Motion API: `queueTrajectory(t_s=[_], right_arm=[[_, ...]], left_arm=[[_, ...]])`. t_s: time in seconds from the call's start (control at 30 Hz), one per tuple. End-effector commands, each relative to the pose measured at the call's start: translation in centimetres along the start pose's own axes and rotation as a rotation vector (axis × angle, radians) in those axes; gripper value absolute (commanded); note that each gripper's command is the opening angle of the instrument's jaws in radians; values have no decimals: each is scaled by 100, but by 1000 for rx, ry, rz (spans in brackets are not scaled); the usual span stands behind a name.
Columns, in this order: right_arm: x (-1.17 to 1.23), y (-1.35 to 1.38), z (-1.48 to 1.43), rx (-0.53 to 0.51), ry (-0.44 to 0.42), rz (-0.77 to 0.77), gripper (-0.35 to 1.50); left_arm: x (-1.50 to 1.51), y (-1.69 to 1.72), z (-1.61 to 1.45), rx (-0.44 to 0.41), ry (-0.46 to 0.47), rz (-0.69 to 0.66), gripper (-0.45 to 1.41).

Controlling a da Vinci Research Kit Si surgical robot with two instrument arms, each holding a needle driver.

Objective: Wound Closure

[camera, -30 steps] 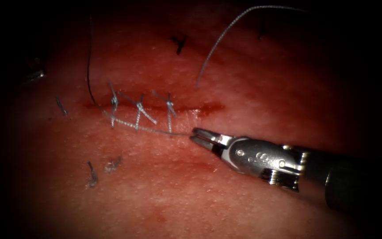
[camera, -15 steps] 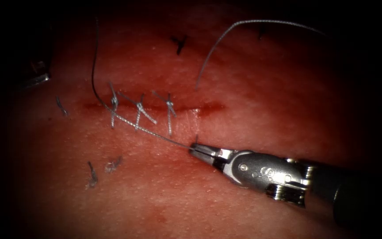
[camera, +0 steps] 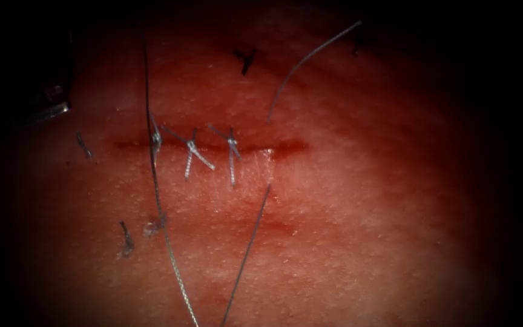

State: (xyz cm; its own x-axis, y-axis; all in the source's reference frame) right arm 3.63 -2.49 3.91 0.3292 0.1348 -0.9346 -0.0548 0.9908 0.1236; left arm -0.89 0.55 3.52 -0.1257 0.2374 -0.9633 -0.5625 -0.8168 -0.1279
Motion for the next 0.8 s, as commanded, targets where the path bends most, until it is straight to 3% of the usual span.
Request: queueTrajectory(t_s=[0.03, 0.1, 0.17, 0.3, 0.57, 0.6, 0.8], right_arm=[[8, -2, 13, -14, 0, 10, 7], [7, 7, 13, -57, -9, 27, 89], [1, 21, 12, -80, -8, 37, 114], [-20, 58, 6, -102, -35, 56, 124], [-53, 109, -14, -140, -65, -16, 118], [-61, 126, -14, -162, -88, -24, 116], [-99, 155, 11, -201, -122, -87, 124]], left_arm=[[-3, 0, 8, 1, 3, 1, -45], [-3, 0, 8, 1, 3, -4, -45], [-3, 1, 8, 1, 3, -10, -45], [-3, 1, 8, -1, 1, -9, -45], [-6, 3, 9, -7, -8, -11, -45], [-6, 5, 11, -8, -8, -10, -45], [-10, 15, 19, -27, -13, -8, -45]])
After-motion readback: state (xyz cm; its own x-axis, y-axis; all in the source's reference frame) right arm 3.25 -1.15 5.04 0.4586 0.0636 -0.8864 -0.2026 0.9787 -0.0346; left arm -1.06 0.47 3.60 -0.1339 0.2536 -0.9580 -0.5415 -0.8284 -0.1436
